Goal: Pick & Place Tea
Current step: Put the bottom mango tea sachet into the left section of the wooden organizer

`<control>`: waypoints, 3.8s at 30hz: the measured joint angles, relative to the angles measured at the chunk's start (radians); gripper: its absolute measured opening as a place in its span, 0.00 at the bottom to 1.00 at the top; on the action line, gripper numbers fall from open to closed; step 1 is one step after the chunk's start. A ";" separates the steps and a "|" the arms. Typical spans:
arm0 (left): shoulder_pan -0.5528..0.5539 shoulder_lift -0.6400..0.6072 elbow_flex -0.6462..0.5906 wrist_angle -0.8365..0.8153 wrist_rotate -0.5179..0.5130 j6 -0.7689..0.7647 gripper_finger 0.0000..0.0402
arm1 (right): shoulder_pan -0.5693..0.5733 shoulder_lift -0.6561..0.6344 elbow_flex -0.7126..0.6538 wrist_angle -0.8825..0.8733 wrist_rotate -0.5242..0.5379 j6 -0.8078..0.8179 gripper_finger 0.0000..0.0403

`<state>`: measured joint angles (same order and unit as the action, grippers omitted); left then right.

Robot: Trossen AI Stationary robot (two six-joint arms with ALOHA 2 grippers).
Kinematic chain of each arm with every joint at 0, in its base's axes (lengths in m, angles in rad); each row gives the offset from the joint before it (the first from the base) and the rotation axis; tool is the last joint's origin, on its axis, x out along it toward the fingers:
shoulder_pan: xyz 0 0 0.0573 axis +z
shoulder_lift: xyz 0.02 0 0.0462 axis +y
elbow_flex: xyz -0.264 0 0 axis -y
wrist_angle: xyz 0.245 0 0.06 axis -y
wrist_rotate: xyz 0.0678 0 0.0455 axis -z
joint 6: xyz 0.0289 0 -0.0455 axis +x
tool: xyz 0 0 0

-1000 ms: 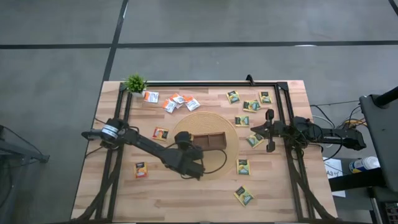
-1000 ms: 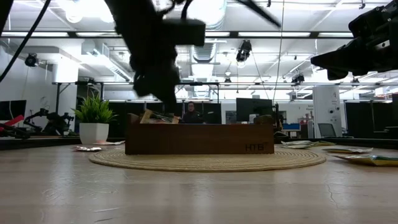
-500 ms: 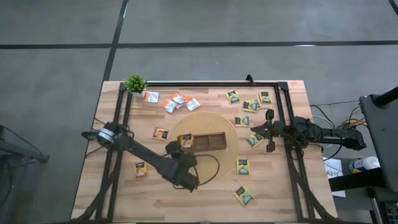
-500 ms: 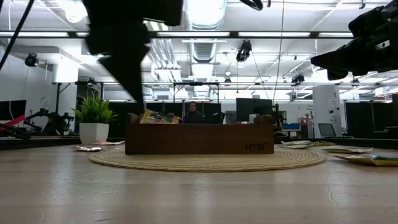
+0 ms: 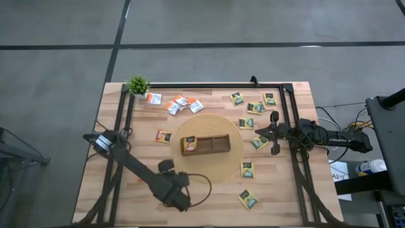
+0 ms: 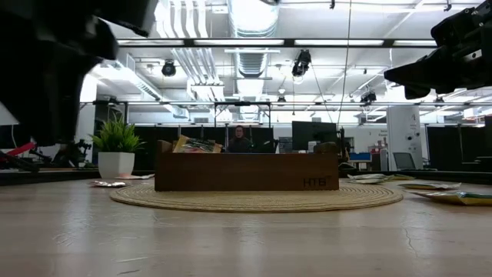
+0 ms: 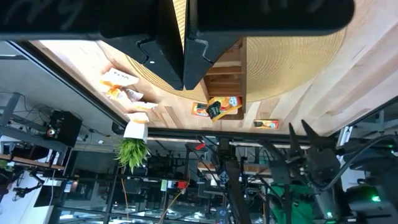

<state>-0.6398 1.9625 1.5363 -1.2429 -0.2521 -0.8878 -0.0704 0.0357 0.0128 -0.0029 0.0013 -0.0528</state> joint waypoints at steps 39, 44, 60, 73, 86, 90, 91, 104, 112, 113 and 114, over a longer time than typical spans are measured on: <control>-0.323 -0.299 -0.447 0.119 -0.025 -0.484 0.31 | 0.000 0.000 0.000 0.000 0.000 0.000 0.02; -0.323 -0.350 -0.551 0.200 0.029 -0.509 0.31 | 0.000 0.000 0.000 0.000 0.000 0.000 0.02; -0.322 -0.350 -0.684 0.287 0.078 -0.564 0.31 | 0.000 0.000 0.000 0.000 0.000 0.000 0.02; -0.322 -0.349 -0.677 0.326 0.076 -0.557 0.05 | 0.000 0.000 0.000 0.000 0.000 0.000 0.02; -0.306 -0.348 -0.597 0.341 -0.142 -0.446 0.01 | 0.000 0.000 0.000 0.000 0.000 0.000 0.02; -0.273 -0.348 -0.535 0.330 -0.278 -0.345 0.01 | 0.000 0.000 0.000 0.000 0.000 0.000 0.02; -0.262 -0.348 -0.520 0.328 -0.306 -0.316 0.00 | 0.000 0.000 0.000 0.000 0.000 0.000 0.02; -0.053 -0.348 -0.307 0.331 -0.689 0.216 0.00 | 0.000 0.000 0.000 0.000 0.000 0.000 0.02; 0.078 -0.348 -0.276 0.452 -0.675 0.354 0.00 | 0.000 0.000 0.000 0.000 0.000 0.000 0.02; 0.087 -0.348 -0.287 0.466 -0.659 0.356 0.00 | 0.000 0.000 0.000 0.000 0.000 0.000 0.02; 0.093 -0.347 -0.298 0.483 -0.650 0.358 0.00 | 0.000 0.000 0.000 0.000 0.000 0.000 0.02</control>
<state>-0.5469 1.6158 1.2388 -0.7601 -0.9020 -0.5296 -0.0702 0.0355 0.0128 -0.0030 0.0017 -0.0528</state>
